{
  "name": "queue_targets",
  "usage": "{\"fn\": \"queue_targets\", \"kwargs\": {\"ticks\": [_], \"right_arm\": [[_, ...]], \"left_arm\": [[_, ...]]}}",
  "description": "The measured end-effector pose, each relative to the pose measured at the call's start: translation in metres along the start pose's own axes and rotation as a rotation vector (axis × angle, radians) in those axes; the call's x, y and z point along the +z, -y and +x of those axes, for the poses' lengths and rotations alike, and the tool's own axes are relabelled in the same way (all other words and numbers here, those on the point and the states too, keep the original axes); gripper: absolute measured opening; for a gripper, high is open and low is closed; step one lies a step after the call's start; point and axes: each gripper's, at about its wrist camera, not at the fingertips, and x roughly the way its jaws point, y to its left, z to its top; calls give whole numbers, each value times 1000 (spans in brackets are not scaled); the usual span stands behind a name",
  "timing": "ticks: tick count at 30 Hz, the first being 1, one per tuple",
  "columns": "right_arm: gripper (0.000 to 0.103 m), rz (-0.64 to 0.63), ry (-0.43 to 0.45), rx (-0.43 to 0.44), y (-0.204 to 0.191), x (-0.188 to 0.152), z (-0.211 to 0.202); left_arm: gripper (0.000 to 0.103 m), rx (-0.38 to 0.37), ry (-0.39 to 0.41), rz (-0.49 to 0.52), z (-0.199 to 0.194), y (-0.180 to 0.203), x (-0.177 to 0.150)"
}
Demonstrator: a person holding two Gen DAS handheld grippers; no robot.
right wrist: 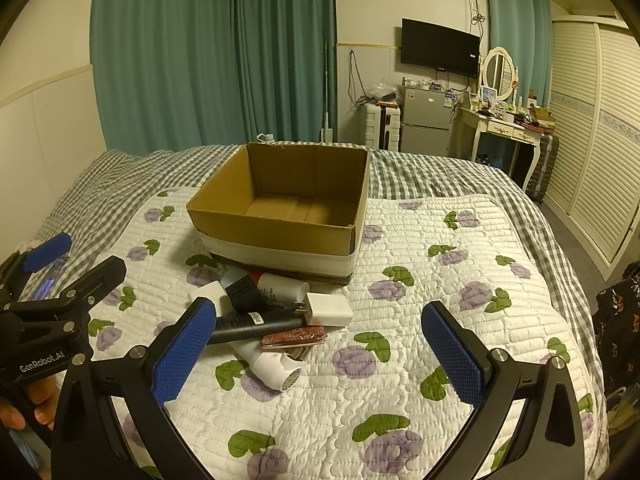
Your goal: Organize rigid objects
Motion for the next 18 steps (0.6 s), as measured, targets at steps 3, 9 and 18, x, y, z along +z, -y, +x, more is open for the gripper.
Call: {"fn": "queue_targets", "kwargs": {"ticks": [3,9,18], "right_arm": [[103,0,-2,2,0,1,0],[103,-1,-3,1,-1,1,0],[103,-1,-5,3,-1,1,0]], "left_arm": [[102,1,1,0,0,0,0],[102,2,1,2,0,0,0],[102,1,1,2,1,0,-1]]}}
